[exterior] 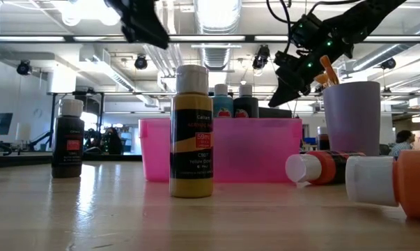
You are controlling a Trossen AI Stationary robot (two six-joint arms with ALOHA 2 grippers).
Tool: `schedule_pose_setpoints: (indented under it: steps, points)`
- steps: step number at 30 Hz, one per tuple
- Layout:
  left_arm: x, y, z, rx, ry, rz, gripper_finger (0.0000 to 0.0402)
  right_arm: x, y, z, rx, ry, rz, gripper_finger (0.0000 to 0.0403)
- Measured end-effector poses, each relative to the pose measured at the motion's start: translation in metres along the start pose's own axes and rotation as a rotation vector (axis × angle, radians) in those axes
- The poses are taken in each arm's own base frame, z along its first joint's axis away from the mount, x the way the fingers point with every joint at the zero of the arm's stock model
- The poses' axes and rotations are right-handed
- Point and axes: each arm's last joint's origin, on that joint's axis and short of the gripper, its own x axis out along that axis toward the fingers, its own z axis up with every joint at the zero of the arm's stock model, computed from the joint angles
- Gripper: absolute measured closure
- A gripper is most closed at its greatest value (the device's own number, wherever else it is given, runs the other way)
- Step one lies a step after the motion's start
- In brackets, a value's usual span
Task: Pick & Place Paint Supplies
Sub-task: Put the orange paintbrush into the purple cup
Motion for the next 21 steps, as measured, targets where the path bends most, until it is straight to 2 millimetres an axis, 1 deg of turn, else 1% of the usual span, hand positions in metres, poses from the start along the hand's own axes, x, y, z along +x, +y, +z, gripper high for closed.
schedule_pose_setpoints:
  steps: [3,7,9,13,16,21]
  points:
    - [-0.011,0.002,-0.015,-0.015,-0.048,-0.002,0.0242,0.0,-0.001,-0.002,0.016,0.012,-0.048,0.0263]
    - [-0.012,0.004,-0.039,-0.012,-0.156,-0.005,0.0249,0.0,-0.005,-0.004,0.09,0.03,-0.19,0.0252]
    - [-0.01,0.005,-0.05,-0.008,-0.222,-0.003,0.025,0.0,-0.006,-0.007,0.12,0.045,-0.231,0.0246]
    - [-0.005,0.006,-0.07,0.011,-0.351,0.002,0.025,0.001,-0.005,-0.014,0.152,0.1,-0.23,0.0234]
    - [-0.004,0.007,-0.079,0.043,-0.426,0.017,0.025,0.0,-0.004,-0.021,0.158,0.161,-0.228,0.0224]
    - [-0.007,0.01,-0.091,0.046,-0.454,0.079,0.025,-0.001,-0.003,-0.027,0.185,0.219,-0.23,0.0212]
